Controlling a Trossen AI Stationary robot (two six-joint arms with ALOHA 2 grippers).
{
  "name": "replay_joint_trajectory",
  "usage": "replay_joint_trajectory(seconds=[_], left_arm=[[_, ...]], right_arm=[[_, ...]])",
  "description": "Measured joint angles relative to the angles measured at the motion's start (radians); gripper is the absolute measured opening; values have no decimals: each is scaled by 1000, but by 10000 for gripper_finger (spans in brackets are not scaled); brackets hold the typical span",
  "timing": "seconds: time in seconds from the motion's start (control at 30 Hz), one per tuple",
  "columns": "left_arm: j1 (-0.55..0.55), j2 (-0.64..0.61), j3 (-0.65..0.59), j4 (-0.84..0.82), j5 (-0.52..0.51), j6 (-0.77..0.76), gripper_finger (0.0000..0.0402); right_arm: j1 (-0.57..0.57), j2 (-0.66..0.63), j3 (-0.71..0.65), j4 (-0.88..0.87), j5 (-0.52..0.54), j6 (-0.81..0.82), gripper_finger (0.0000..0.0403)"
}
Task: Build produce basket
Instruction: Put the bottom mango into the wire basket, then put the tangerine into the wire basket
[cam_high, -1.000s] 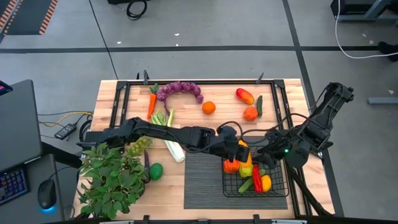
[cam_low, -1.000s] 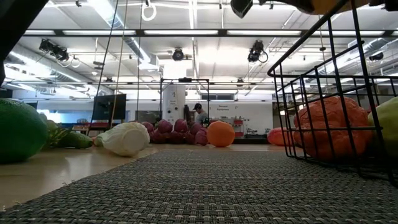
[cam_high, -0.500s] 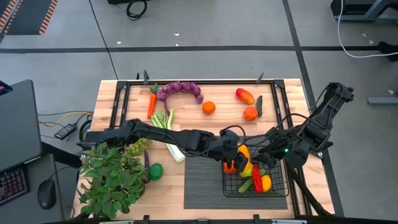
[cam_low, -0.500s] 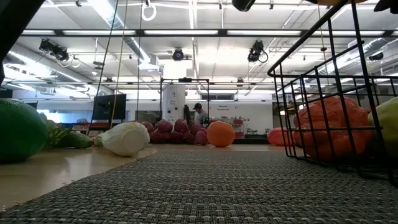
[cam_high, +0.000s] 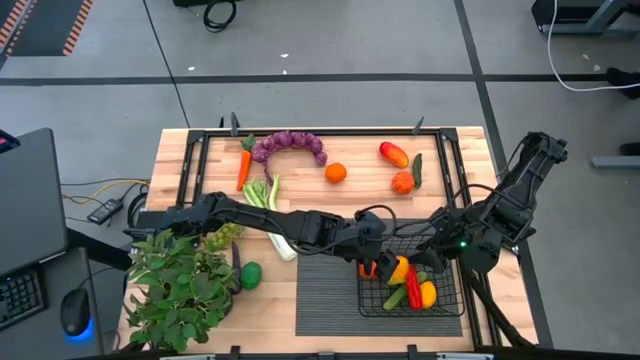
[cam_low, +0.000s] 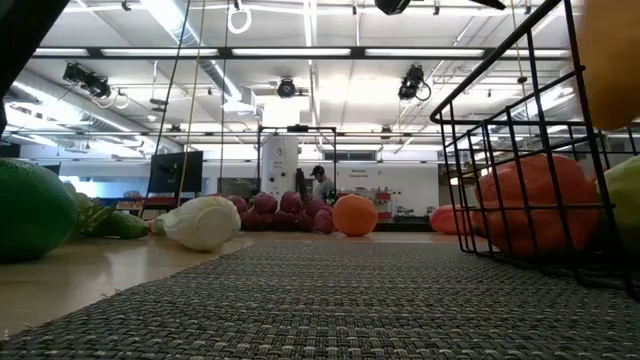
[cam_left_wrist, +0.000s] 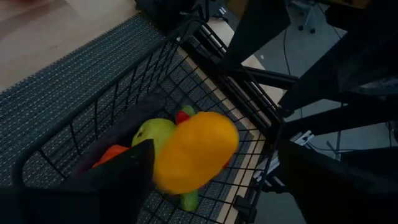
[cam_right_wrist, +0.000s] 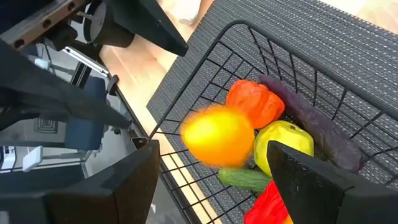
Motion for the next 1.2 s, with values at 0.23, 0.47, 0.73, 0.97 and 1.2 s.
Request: replay_joint_trajectory(seconds=[0.23, 0.47, 0.73, 0.97, 1.2], left_arm=[[-9, 0, 0, 1, 2, -1, 398], [-6, 0, 0, 24, 32, -18, 397], [-8, 0, 0, 22, 56, -34, 396], [4, 0, 0, 20, 58, -53, 396], [81, -31, 9, -1, 112, 28, 396]], right_arm=[[0, 0, 0, 0, 26, 0, 299], [-1, 0, 0, -1, 29, -10, 299], [-2, 0, 0, -24, 79, -5, 299], [-50, 0, 0, -125, 74, 77, 299], [-157, -12, 0, -233, 71, 115, 299]])
